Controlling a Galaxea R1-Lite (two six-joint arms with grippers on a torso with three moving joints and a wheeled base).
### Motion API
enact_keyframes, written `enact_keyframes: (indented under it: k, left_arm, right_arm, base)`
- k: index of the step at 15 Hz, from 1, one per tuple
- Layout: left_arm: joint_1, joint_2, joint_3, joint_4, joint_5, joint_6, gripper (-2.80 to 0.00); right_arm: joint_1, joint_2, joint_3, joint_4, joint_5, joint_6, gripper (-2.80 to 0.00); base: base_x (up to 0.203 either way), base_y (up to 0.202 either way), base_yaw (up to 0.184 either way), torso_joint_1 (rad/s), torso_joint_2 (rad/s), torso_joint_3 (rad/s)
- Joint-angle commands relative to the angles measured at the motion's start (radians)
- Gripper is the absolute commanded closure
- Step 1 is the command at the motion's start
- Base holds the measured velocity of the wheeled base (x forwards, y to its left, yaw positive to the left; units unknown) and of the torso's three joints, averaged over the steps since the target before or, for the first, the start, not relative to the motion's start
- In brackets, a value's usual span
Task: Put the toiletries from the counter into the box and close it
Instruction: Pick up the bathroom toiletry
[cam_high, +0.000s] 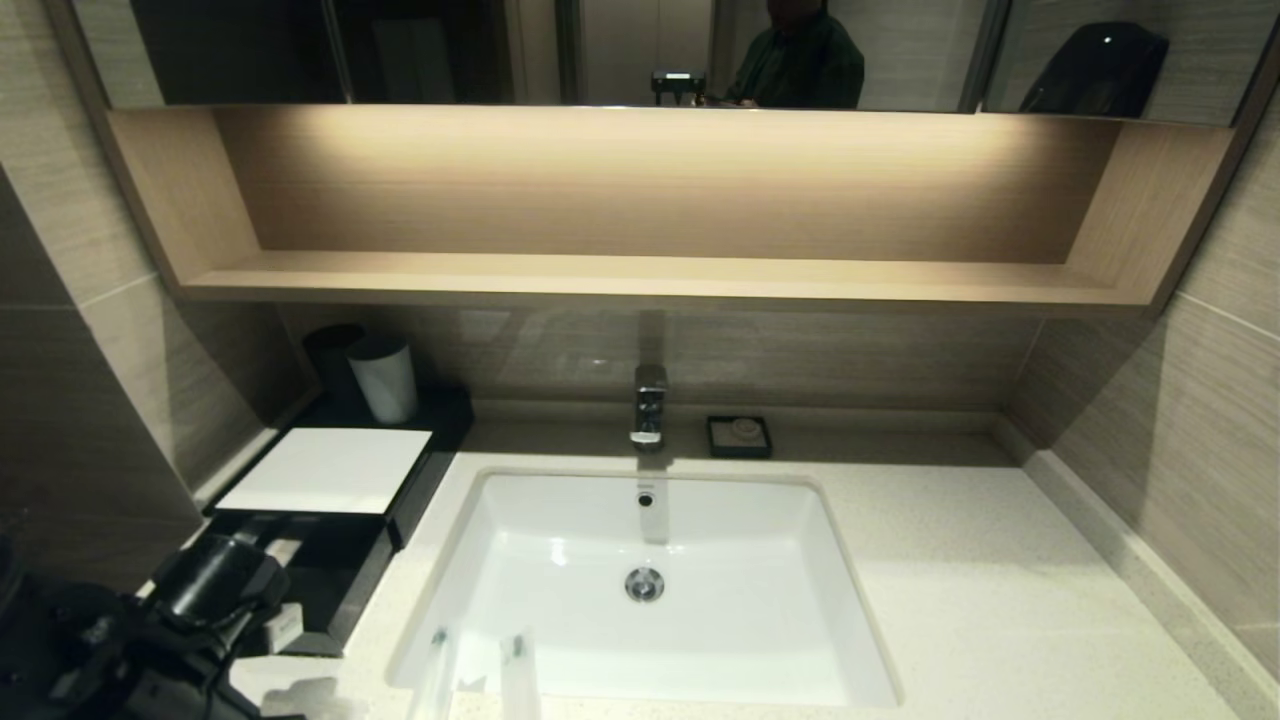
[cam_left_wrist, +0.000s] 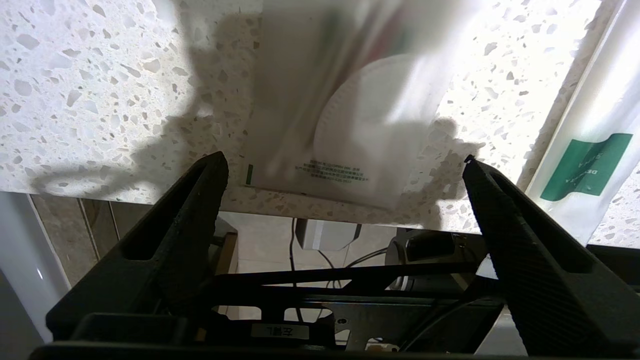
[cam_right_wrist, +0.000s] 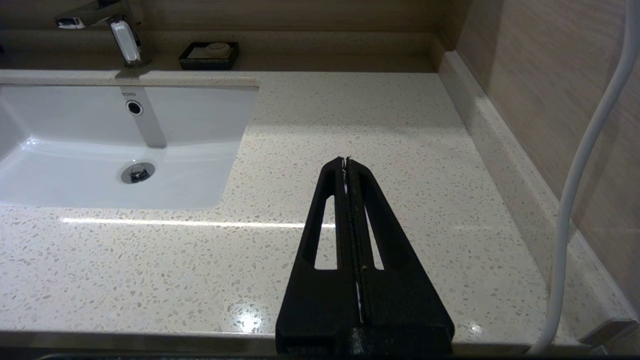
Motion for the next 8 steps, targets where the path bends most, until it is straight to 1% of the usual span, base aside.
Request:
enact_keyframes:
  k: [1,5,8]
  left_arm:
    - [-0.001,0.001,0.001,0.001,0.000,-0.002,-2.80]
    - [-0.001,-0.006,-0.002,0.001,0.002,-0.002,-2.80]
    - [-0.001,-0.014,0.001,0.001,0.043,-0.002,-2.80]
  right_arm:
    - [0.001,0.000,0.000,0.000,0.000,0.000,0.00]
    - [0.001,0.000,0.000,0.000,0.000,0.000,0.00]
    - [0.001,0.000,0.000,0.000,0.000,0.000,0.00]
  base:
    - [0.000,0.000,0.000,0.000,0.00,0.000]
    - [0.000,0.000,0.000,0.000,0.00,0.000]
    - [0.000,0.000,0.000,0.000,0.00,0.000]
